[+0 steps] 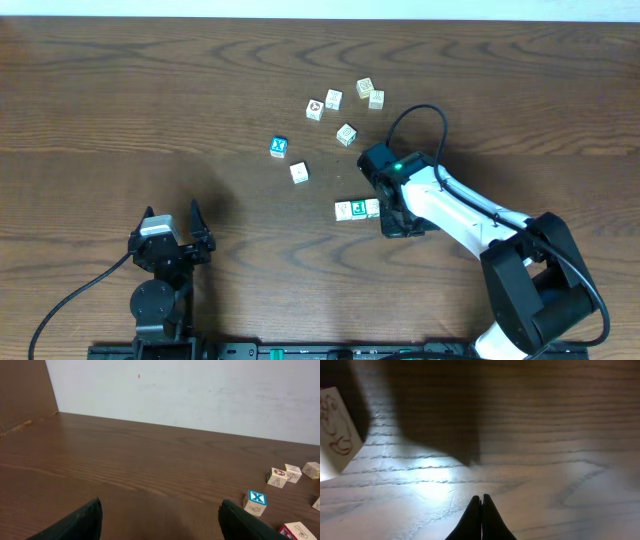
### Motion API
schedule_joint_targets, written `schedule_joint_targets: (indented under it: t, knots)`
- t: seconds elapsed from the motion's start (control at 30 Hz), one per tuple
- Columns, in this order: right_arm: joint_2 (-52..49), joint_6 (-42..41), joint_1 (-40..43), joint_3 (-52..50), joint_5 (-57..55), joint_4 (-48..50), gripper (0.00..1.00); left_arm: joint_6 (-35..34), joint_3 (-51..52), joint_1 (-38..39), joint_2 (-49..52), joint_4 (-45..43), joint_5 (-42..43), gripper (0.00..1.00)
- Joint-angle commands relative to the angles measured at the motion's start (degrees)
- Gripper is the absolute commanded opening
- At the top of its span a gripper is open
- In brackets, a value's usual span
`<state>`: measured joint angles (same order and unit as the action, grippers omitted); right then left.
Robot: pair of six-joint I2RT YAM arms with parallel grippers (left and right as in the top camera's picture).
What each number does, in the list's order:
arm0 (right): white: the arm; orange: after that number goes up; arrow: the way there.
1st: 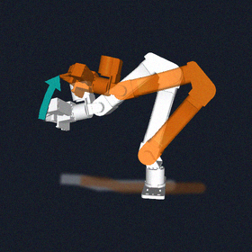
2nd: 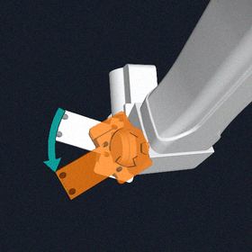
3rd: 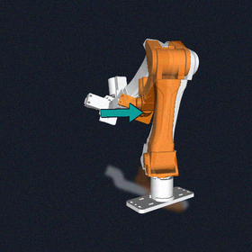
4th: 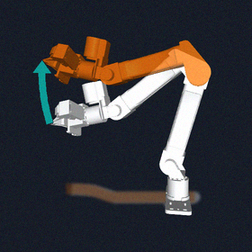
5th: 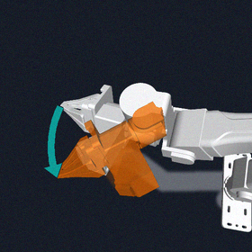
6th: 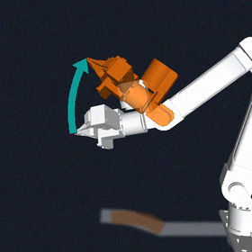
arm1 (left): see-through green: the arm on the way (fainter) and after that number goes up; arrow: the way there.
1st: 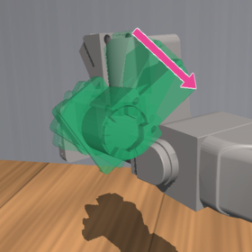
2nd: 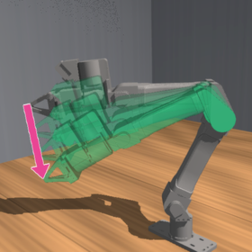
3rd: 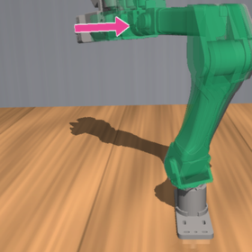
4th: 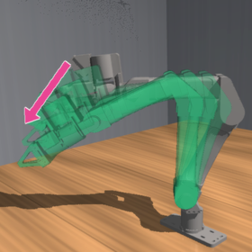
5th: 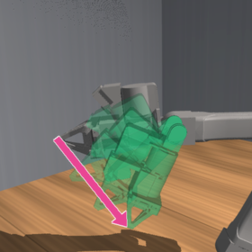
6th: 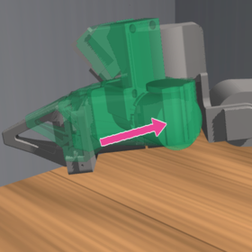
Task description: Lift 3 blocks
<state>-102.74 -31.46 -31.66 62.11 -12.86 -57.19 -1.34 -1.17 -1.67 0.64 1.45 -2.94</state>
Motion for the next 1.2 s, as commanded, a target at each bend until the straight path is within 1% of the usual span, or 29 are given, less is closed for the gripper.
schedule_joint_targets:
  t: [0.0, 0.3, 0.57, 0.63, 1.17]
  knots:
    - [-0.61, -1.29, 1.14, 0.61, -2.86, 0.04, 0.01, -0.04, 0.94, -0.2, -0.02, 2.58, -0.52, 0.75]
    - [-0.61, -1.29, 2.97, 0.61, -2.56, 3.34, 0.02, -0.04, 0.94, -0.2, -0.02, 2.58, -0.52, 0.75]
    - [-0.61, 0.48, 2.95, 0.61, 8.11, 14.01, 0.03, -0.04, 0.94, -0.2, -0.02, 2.58, -0.52, 0.75]
    - [-0.61, 0.44, 2.95, 0.61, 8.92, 14.93, 0.03, -0.04, 0.94, -0.2, -0.02, 2.58, -0.52, 0.75]
    - [-0.61, 0.44, 0.55, 0.61, 10.73, 12.61, 0.01, -0.04, 0.94, -0.2, -0.02, 2.58, -0.52, 0.75]
